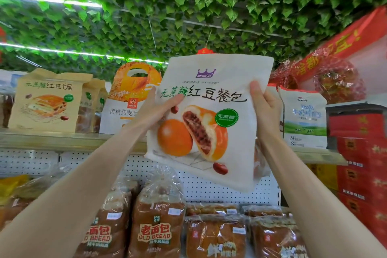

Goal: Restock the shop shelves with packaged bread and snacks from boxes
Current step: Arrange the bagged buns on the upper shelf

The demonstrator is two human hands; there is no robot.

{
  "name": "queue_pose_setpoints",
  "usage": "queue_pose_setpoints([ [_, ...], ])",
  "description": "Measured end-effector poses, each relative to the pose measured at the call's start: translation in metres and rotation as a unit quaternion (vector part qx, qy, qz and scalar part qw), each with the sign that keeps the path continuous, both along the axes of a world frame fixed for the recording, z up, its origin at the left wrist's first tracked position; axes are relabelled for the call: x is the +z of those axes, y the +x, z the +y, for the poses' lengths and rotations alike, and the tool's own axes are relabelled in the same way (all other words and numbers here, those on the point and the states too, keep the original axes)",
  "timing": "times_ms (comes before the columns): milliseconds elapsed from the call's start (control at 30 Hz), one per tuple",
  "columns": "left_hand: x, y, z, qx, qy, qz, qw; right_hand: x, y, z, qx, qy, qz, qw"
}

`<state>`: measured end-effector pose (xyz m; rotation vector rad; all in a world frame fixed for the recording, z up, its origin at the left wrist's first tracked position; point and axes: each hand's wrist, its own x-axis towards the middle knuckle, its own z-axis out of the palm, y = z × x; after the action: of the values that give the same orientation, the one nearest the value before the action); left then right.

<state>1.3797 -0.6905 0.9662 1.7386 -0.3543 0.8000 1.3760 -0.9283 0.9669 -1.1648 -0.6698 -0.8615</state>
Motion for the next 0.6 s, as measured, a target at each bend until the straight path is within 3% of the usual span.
queue_pose_setpoints([
  [100,-0.003,-0.003,0.017,-0.013,-0.035,0.025,0.999,0.0,0.002,0.0,0.028,-0.011,0.031,0.999],
  [267,-0.005,-0.002,0.016,0.042,-0.155,-0.117,0.98,0.009,0.001,0.004,0.046,-0.075,0.059,0.994],
  [367,0.004,0.002,0.019,0.09,-0.208,-0.153,0.962,0.027,0.002,0.006,0.022,-0.117,0.067,0.991],
  [500,0.017,0.006,0.022,0.146,-0.224,-0.174,0.948,0.04,0.012,-0.002,0.021,-0.159,0.099,0.982],
  [600,0.021,0.009,0.022,0.2,-0.214,-0.183,0.939,0.03,0.015,-0.004,0.009,-0.246,0.13,0.96],
])
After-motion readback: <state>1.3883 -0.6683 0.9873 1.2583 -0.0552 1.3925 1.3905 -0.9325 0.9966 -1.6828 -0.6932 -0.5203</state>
